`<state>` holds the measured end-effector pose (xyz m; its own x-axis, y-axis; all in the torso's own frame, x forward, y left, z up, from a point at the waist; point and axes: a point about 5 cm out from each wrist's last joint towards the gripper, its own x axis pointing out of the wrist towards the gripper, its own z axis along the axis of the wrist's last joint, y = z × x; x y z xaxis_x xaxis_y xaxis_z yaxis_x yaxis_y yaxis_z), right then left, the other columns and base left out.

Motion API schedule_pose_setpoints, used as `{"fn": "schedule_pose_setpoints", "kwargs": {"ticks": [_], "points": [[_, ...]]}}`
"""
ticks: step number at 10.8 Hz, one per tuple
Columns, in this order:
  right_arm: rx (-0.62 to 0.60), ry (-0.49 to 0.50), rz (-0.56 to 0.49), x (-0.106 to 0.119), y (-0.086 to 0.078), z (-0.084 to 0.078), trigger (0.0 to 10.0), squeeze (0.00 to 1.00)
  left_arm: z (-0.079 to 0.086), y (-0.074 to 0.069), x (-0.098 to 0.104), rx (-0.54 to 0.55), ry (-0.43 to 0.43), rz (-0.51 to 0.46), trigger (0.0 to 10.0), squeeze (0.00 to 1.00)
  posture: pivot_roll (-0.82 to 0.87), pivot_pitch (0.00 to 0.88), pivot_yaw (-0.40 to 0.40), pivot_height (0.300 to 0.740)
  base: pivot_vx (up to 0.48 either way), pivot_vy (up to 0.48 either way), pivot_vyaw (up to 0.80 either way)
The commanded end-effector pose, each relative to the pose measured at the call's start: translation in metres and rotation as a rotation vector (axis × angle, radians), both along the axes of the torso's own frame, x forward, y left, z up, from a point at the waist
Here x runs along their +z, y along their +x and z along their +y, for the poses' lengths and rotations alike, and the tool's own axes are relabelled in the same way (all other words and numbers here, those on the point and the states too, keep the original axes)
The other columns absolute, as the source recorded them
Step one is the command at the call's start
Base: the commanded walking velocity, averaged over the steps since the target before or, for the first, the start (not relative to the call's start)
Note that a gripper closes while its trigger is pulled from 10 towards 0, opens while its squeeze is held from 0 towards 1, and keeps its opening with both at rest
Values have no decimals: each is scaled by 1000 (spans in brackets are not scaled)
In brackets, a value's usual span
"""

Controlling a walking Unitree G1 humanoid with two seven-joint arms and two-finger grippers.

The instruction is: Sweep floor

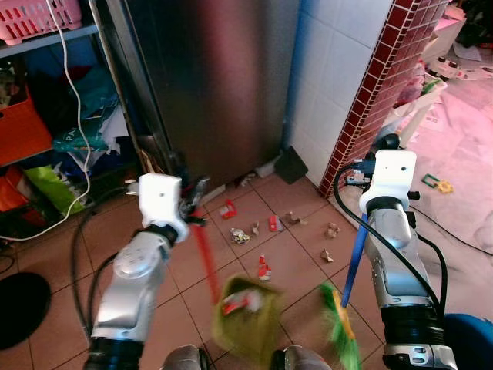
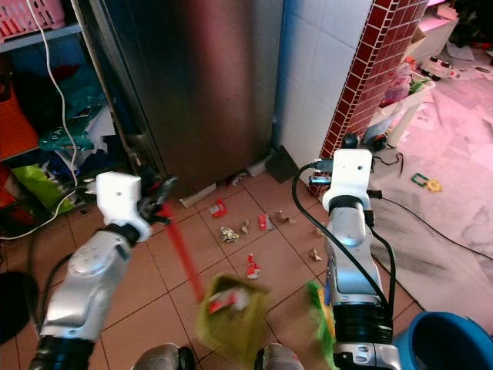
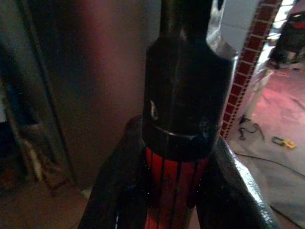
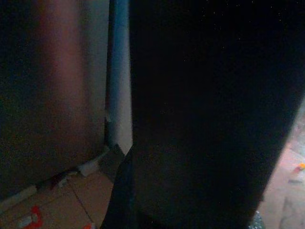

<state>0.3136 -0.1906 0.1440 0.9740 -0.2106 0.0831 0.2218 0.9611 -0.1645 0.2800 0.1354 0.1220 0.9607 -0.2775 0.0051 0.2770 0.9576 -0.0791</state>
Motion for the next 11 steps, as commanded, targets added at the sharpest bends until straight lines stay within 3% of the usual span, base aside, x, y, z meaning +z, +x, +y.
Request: {"fn": "schedule_pose_setpoints", "kwargs": {"ticks": [1,2,7,9,11], "points": [[6,19,-16,3,1,4,10000,0,-5,-1,15,-7,-38,-58,10000,0,-49,54,11,740,0,0,0],[10,22,-13,2,1,7,10000,0,-6,-2,14,-5,-27,-53,10000,0,-49,54,11,740,0,0,0],[2,30,-2,0,1,5,10000,0,-8,-4,13,-37,-48,-16,10000,0,-56,60,18,740,0,0,-800],[8,42,6,-2,0,7,10000,0,-11,-5,13,-49,-52,-9,10000,0,-54,62,19,740,0,0,-256],[8,45,8,-2,0,7,10000,0,-11,-5,13,-57,-51,-7,10000,0,-56,63,21,740,0,384,-400]]}}
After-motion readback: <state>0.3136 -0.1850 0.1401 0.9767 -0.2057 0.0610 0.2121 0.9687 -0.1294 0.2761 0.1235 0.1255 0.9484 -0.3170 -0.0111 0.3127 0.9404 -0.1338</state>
